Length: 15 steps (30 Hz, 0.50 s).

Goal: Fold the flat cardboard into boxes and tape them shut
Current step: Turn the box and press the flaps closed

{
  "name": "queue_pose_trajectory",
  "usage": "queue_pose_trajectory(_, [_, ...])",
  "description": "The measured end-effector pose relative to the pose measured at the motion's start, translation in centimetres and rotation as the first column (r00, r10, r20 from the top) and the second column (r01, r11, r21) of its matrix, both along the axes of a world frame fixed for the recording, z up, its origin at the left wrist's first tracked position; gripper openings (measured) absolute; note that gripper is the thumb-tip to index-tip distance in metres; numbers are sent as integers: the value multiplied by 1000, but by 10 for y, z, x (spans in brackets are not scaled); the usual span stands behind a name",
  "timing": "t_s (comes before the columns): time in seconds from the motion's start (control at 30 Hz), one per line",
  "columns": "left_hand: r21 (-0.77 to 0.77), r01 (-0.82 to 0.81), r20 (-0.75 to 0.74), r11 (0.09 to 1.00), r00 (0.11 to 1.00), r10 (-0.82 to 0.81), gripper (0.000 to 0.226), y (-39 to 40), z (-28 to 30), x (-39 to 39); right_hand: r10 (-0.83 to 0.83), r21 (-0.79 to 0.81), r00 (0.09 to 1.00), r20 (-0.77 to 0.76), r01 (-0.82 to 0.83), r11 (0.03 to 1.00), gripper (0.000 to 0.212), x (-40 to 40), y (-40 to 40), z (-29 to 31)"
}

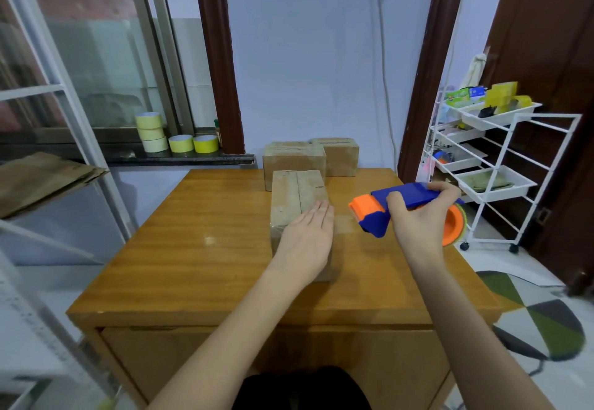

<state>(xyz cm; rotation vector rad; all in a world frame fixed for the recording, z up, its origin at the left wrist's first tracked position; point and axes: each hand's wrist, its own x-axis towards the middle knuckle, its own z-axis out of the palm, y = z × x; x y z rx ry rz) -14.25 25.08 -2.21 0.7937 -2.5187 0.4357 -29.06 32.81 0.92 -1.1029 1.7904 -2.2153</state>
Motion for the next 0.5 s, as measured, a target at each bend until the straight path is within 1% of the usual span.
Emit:
queue_pose_trajectory(0.07, [14,-18,18,1000,1000,18,48,-1,2,-1,19,52,997,-74,-15,999,43,-1,0,7])
queue_pose_trajectory(0.13, [38,-40,0,998,999,41,50,2,7,0,29,150,987,-160,-5,989,44,-4,-3,13])
queue_pose_trajectory(0.17, [40,-49,60,998,997,46,50,2,7,1,38,211,976,-213,8,978,44,-5,-6,16])
queue_pose_trajectory(0.23, [139,-74,142,987,988,54,53,3,12,2,62,323,948,-312,44,945,43,-6,-15,22])
queue_pose_trajectory(0.33, [132,-61,125,989,991,45,52,-2,10,2,123,444,883,-454,105,890,44,-2,-29,31])
queue_pose_trajectory(0.43, [152,-41,91,988,996,27,52,-3,9,3,183,525,841,-510,135,840,46,5,-43,38])
queue_pose_trajectory(0.5, [179,-34,103,983,995,16,52,-4,8,3,179,538,824,-537,171,825,48,9,-50,40])
